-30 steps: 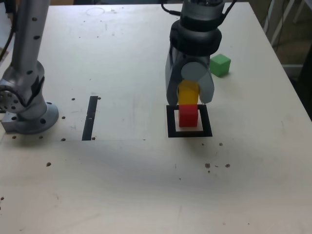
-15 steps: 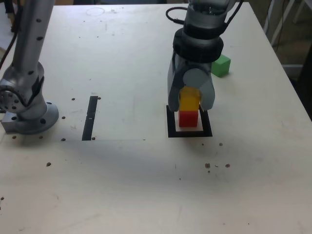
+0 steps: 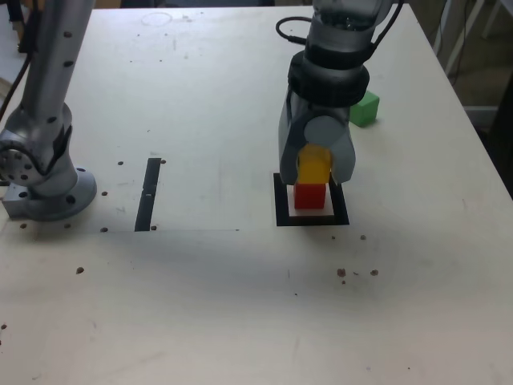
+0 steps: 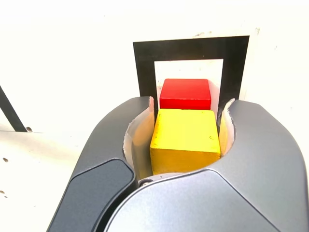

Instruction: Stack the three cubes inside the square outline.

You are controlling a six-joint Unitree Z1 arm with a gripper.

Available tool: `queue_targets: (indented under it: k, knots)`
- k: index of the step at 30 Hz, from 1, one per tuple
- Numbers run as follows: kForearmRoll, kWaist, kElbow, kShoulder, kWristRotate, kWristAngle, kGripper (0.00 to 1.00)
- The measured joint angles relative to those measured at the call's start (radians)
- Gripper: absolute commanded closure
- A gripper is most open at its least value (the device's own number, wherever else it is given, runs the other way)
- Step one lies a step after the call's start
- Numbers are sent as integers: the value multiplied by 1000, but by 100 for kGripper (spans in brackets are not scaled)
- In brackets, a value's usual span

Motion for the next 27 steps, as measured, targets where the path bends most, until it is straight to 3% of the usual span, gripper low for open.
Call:
queue_targets:
  k: [16,27]
  knots:
    - [-8,6,5,23,9,-2,58]
    - [-4,9,5,23,9,-2,17]
